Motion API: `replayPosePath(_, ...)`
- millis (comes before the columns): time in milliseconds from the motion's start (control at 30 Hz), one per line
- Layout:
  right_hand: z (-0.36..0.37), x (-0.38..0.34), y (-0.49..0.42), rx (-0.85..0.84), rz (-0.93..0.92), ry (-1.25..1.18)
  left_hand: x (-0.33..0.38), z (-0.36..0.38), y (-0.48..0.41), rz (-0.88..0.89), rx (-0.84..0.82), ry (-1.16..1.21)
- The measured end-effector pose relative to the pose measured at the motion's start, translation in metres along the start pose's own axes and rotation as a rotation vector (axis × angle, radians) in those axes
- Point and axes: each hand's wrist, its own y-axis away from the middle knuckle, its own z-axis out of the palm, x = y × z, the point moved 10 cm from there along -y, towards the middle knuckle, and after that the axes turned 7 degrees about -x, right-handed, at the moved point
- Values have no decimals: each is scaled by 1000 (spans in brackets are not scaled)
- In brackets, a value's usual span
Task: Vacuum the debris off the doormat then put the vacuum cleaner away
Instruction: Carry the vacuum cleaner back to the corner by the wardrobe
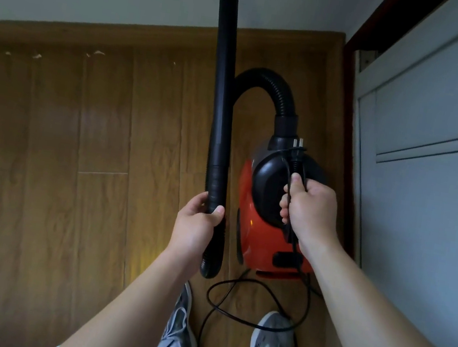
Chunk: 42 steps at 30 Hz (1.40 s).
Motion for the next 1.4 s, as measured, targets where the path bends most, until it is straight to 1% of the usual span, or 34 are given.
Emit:
replayPosePath(233,3,15,-19,-12,4,-20,-11,6,-23,-27,-1,23)
replayPosePath(500,11,34,-37,-8,4,-7,-34,12,-46,-83,-21,120)
replayPosePath(633,13,36,-40,-6,-8,-28,-42,12,-55,-91,-24,132)
replayPosePath(800,6,41,-39,-6,-12,-63,-52,12,-61,-95,-8,123)
replayPosePath(1133,2,44,-38,-20,-18,-95,-46,13,-63,-36,11,46)
replayPosePath(1400,1,46,-39,-32,-7,-130,-42,13,-65,-29,-11,17)
